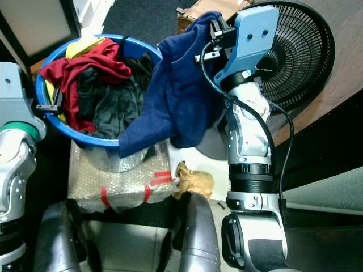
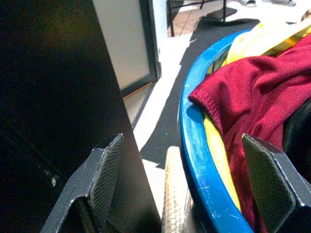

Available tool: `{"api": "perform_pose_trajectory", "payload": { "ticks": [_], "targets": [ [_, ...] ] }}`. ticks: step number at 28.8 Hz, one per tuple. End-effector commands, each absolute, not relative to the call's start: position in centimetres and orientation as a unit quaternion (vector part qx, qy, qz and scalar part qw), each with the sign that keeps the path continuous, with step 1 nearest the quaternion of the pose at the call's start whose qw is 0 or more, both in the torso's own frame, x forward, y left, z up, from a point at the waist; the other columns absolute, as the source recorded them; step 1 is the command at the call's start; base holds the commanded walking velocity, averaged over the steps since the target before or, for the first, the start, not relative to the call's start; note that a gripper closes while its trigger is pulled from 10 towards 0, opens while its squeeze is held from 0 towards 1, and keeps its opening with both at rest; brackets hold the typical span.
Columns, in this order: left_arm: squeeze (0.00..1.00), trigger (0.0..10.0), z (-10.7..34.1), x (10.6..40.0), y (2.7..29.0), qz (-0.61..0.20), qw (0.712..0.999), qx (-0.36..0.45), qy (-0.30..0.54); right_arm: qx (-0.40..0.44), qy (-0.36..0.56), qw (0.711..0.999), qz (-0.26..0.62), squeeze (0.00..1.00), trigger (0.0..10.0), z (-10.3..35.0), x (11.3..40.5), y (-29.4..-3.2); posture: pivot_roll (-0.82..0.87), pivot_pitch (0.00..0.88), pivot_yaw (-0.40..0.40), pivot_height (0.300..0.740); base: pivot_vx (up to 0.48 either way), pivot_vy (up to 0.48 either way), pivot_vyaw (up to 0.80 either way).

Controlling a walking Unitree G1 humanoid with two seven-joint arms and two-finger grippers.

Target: Clothes washing

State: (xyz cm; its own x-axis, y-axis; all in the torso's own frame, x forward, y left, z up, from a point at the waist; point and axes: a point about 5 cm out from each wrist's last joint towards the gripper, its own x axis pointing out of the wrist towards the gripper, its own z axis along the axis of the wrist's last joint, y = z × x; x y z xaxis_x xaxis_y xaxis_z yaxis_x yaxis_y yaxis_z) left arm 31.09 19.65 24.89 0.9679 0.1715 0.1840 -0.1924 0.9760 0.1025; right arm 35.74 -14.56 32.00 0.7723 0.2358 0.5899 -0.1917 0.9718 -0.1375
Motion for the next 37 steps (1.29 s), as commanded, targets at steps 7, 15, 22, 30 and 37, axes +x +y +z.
{"api": "perform_pose_trajectory", "payload": {
  "ticks": [7, 15, 22, 30, 37],
  "targets": [
    [0.0, 10.0, 27.4, 30.9, 18.9, 0.073, 0.984, 0.059, -0.153, -0.021, -0.302, 0.947, 0.105, 0.0, 10.0, 31.6, 35.4, -14.2, 0.06, 0.075, -0.061, 0.365, 0.0, 0.0, 0.0],
    [0.0, 10.0, 28.6, 31.0, 18.5, 0.063, 0.98, 0.059, -0.18, -0.015, -0.304, 0.947, 0.1, 0.0, 10.0, 31.7, 35.0, -14.2, 0.06, 0.067, -0.053, 0.4, 0.0, 0.0, 0.0],
    [0.0, 10.0, 28.8, 31.0, 18.5, 0.062, 0.979, 0.06, -0.186, -0.013, -0.301, 0.948, 0.098, 0.0, 10.0, 31.6, 35.0, -14.2, 0.06, 0.063, -0.053, 0.42, 0.0, 0.0, 0.0],
    [0.0, 10.0, 28.8, 31.0, 18.6, 0.063, 0.979, 0.061, -0.186, -0.006, -0.296, 0.95, 0.102, 0.0, 10.0, 31.4, 35.0, -13.7, 0.07, 0.058, -0.05, 0.445, 0.0, 0.0, 0.0],
    [0.0, 10.0, 28.8, 31.1, 18.7, 0.063, 0.979, 0.061, -0.186, -0.004, -0.292, 0.951, 0.099, 0.0, 10.0, 31.3, 35.0, -13.7, 0.07, 0.061, -0.049, 0.475, 0.0, 0.0, 0.0]
  ]
}}
